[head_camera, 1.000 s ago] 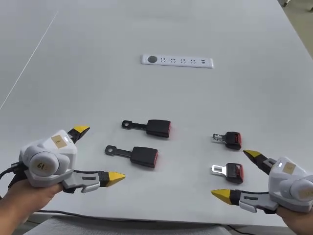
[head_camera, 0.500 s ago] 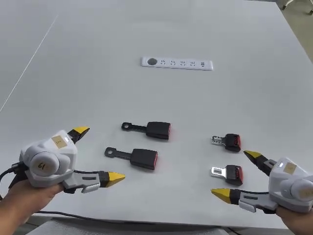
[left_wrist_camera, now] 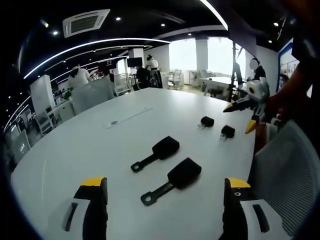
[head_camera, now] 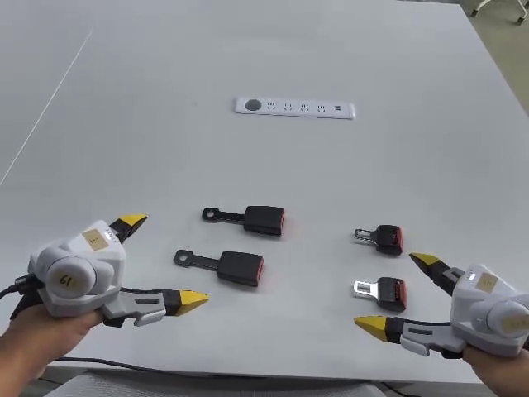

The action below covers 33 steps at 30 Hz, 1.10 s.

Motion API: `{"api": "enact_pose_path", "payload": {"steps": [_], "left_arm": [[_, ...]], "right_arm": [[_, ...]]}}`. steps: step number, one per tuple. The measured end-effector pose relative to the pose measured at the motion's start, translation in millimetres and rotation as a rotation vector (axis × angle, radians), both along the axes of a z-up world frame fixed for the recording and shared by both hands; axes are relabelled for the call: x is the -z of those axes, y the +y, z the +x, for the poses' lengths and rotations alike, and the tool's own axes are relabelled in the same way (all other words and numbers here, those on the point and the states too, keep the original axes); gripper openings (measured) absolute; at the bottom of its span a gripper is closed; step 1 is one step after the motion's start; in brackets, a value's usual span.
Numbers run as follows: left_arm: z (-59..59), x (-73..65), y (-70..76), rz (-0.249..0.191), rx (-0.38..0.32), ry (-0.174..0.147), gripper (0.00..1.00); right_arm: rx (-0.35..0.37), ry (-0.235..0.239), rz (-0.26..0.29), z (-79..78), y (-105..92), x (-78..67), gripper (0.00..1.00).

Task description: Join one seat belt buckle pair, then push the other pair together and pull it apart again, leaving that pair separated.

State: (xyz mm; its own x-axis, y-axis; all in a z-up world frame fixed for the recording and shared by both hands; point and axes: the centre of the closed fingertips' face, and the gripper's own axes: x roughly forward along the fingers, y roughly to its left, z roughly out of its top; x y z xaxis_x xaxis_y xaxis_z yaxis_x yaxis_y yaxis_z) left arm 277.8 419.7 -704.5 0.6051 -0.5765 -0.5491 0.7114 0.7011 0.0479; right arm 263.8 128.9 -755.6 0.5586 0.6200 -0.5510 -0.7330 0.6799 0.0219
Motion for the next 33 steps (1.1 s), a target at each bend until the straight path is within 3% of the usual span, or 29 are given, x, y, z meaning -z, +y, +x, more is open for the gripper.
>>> {"api": "enact_pose_path", "payload": {"steps": [33], "left_arm": [[4.1, -2.7, -3.8, 0.003, 0.023, 0.001, 1.00]], "right_arm": [[-0.017, 0.001, -0.008, 0.9, -5.2, -2.8, 0.94]]}}
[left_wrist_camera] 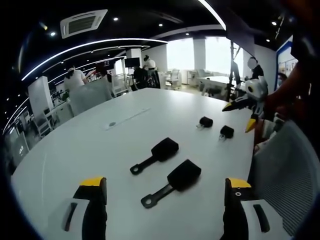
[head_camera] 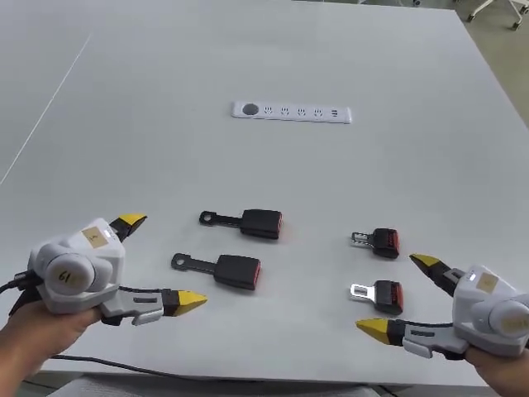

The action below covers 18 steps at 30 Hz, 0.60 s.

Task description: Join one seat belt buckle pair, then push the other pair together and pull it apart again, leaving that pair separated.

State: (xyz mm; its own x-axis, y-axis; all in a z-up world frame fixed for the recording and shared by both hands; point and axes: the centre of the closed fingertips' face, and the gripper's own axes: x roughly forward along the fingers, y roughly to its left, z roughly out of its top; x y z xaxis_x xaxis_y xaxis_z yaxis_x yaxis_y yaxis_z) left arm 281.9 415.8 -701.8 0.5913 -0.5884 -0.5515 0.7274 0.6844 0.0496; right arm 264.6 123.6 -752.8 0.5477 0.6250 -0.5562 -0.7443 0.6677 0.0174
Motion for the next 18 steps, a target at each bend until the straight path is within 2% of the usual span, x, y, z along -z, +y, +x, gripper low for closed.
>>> {"api": "enact_pose_path", "payload": {"steps": [18], "left_arm": [[4.1, 15.6, -6.1, 0.019, 0.037, 0.055, 1.00]], "right_arm": [[-0.018, 0.042, -0.007, 1.4, -5.7, 13.2, 0.94]]}}
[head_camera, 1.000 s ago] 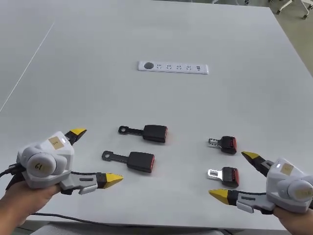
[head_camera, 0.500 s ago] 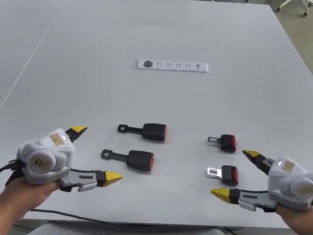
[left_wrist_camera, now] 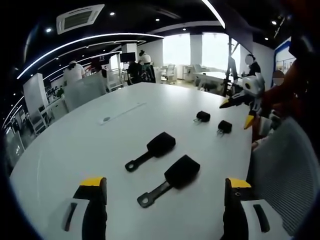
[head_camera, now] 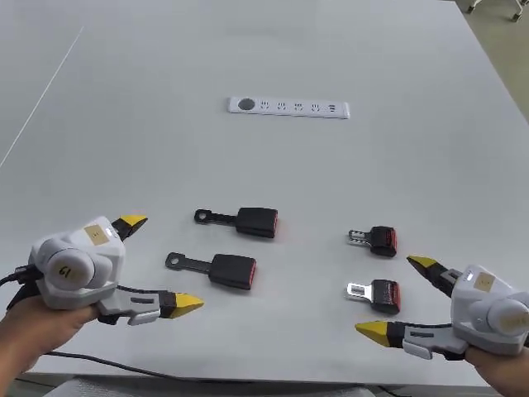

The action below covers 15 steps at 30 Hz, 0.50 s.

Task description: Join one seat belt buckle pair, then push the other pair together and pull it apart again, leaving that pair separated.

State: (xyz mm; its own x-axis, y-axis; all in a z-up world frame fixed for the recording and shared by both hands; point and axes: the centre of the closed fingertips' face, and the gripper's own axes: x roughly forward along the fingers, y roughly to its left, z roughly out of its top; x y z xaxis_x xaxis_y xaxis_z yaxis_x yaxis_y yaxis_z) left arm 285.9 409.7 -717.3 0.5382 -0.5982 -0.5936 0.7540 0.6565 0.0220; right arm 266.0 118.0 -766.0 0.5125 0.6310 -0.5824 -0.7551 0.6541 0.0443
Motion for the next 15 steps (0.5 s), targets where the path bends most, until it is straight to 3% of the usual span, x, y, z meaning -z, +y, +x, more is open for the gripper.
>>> {"api": "enact_pose_path", "payload": {"steps": [4, 7, 10, 15], "left_arm": [[3.6, 3.5, -1.2, 0.006, 0.011, 0.010, 1.00], [6.6, 6.7, -2.2, 0.007, 0.021, 0.018, 1.00], [8.5, 12.0, -5.0, 0.021, 0.047, 0.027, 0.99], [9.6, 20.9, -11.7, 0.046, 0.110, 0.040, 0.96]], "right_arm": [[-0.014, 0.010, -0.006, 0.8, 0.5, 2.8, 0.94], [-0.045, 0.015, -0.049, 1.5, -3.2, 9.6, 0.91], [-0.056, 0.037, -0.032, 2.4, -3.0, 10.4, 0.89], [-0.088, 0.057, -0.048, 3.6, -4.8, 15.2, 0.89]]}}
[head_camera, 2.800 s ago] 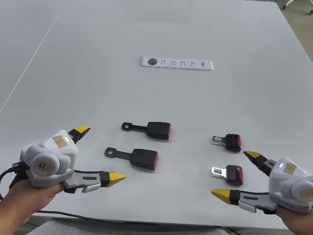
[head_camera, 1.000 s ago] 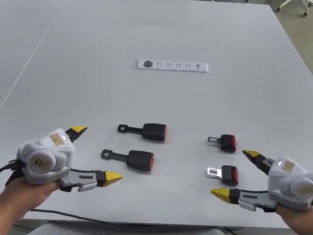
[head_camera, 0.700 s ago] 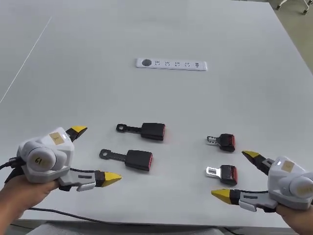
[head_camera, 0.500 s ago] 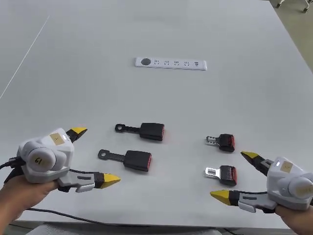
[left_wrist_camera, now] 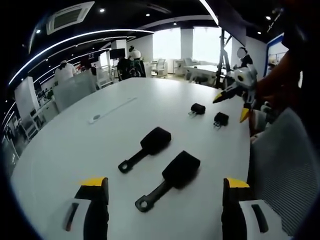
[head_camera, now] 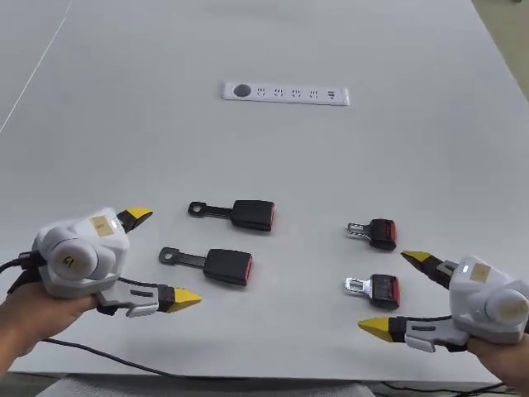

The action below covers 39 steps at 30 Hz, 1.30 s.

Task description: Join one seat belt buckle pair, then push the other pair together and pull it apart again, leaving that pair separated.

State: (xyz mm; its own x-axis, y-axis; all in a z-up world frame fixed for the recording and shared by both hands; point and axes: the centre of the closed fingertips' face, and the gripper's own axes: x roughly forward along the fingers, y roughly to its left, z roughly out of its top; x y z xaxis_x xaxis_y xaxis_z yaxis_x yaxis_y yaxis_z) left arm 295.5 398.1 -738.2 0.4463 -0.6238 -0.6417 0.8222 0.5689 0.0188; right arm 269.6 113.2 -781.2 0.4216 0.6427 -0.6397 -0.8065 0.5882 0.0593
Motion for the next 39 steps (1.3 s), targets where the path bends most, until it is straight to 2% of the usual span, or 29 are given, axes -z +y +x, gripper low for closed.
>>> {"api": "enact_pose_path", "payload": {"steps": [5, 14, 17, 19, 23, 25, 29, 33, 35, 37, 39], "left_arm": [[-0.1, 11.2, -5.9, 0.036, 0.080, 0.020, 0.90], [7.7, 27.6, -19.0, 0.078, 0.179, 0.034, 0.85], [8.5, 37.5, -25.2, 0.094, 0.221, 0.053, 0.82], [9.5, 43.8, -28.6, 0.119, 0.255, 0.052, 0.80], [14.2, 53.2, -35.6, 0.128, 0.281, 0.056, 0.77], [15.8, 62.9, -38.5, 0.139, 0.310, 0.061, 0.76], [12.6, 71.3, -48.7, 0.177, 0.381, 0.065, 0.72], [14.8, 86.7, -48.8, 0.216, 0.437, 0.069, 0.67], [16.2, 89.4, -48.6, 0.224, 0.444, 0.078, 0.65], [17.0, 88.8, -50.0, 0.231, 0.469, 0.071, 0.61], [16.7, 89.1, -52.2, 0.224, 0.482, 0.079, 0.57]], "right_arm": [[-0.038, 0.025, -0.020, 0.4, -4.3, 5.5, 0.87], [-0.093, 0.079, -0.051, 2.2, -13.5, 17.9, 0.81], [-0.120, 0.101, -0.058, 0.2, -14.0, 22.0, 0.78], [-0.137, 0.111, -0.068, -1.2, -14.7, 24.5, 0.75], [-0.162, 0.124, -0.087, -1.2, -17.2, 31.4, 0.73], [-0.176, 0.132, -0.093, -0.4, -17.8, 34.0, 0.72], [-0.211, 0.145, -0.110, 0.3, -19.5, 40.0, 0.68], [-0.244, 0.163, -0.127, -0.1, -21.3, 44.7, 0.63], [-0.257, 0.159, -0.123, 0.2, -21.2, 44.5, 0.61], [-0.262, 0.166, -0.122, 0.5, -21.4, 44.8, 0.57], [-0.279, 0.172, -0.125, -0.9, -20.4, 45.3, 0.54]]}}
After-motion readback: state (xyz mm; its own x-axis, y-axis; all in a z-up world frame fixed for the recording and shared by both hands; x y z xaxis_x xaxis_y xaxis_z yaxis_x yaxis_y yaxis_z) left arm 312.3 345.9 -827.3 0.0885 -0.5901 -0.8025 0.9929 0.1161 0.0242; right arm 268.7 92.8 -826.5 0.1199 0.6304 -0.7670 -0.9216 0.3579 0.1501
